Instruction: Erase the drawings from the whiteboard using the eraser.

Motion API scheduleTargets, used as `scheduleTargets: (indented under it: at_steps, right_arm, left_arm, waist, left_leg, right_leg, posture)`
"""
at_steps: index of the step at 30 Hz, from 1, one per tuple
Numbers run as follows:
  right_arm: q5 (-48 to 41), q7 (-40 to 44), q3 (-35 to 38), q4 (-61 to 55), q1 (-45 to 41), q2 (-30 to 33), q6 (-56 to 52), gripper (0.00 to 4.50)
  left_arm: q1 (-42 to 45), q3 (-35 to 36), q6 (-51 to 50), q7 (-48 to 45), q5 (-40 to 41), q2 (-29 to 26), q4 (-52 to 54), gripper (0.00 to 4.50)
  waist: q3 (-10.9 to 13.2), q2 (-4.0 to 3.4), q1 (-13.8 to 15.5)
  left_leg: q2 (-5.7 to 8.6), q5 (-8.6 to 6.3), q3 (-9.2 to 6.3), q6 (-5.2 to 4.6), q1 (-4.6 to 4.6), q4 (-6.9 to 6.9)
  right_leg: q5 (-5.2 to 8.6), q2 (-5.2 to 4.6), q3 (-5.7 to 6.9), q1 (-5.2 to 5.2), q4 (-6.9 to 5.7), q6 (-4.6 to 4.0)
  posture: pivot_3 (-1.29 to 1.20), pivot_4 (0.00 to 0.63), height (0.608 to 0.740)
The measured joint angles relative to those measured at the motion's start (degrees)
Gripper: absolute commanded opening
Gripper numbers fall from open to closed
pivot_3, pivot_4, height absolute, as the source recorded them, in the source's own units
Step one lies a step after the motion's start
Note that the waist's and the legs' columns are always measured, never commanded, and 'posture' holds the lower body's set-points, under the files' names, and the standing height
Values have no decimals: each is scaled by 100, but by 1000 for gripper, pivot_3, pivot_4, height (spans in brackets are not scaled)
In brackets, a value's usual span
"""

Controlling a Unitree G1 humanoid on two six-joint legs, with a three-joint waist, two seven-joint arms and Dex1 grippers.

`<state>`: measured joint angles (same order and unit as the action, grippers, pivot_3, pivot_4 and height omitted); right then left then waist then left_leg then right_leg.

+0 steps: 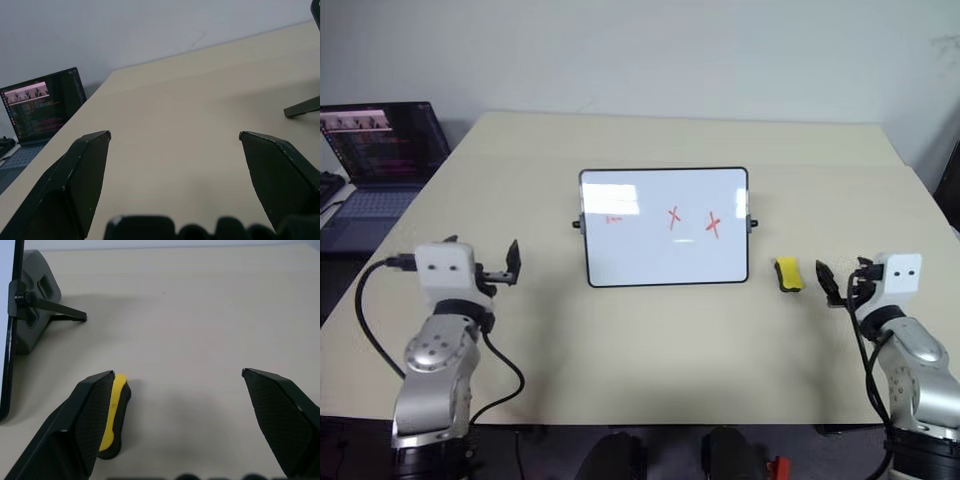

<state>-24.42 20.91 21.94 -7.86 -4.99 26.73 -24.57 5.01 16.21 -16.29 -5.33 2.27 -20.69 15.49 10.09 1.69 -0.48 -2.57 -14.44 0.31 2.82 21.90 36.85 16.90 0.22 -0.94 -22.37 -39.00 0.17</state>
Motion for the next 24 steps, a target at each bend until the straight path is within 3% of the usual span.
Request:
scheduleTargets:
  at_steps: [8, 12, 17, 24]
  right_arm:
    - [-50, -250, -13, -601, 142, -13, -276, 4457]
    - [-565, -215, 92, -1300, 382, -4, -783, 4457]
    - [-1216, -182, 65, -2114, 623, 27, -1444, 4457]
    - [-1208, -595, -378, -2287, 298, -69, -1746, 4457]
  left_arm:
    - [329, -121, -67, -526, 240, -88, -350, 4500]
    - [550, -7, 31, -1226, 843, -380, -375, 4500]
    - [659, 126, -290, -2485, 1925, -1176, 98, 4500]
    - [886, -264, -1157, -3869, 2822, -2136, 518, 4500]
  waist:
    - [0, 0, 5]
    - [1, 2, 0]
    - [2, 3, -20]
    - [3, 2, -95]
  left_leg:
    - [-1, -1, -1, 1, 2, -3]
    - [-3, -1, -2, 2, 3, -3]
    - [-6, -2, -2, 3, 3, -3]
    - [-5, -2, -3, 3, 1, 0]
  right_leg:
    - [1, 3, 1, 0, 4, 1]
    - [1, 3, 0, -2, 2, 1]
    - [2, 8, 3, -2, 3, 1]
    - [3, 15, -1, -2, 3, 2]
  posture:
    - [0, 150, 740]
    - [0, 150, 740]
    - [0, 150, 740]
    - [0, 150, 740]
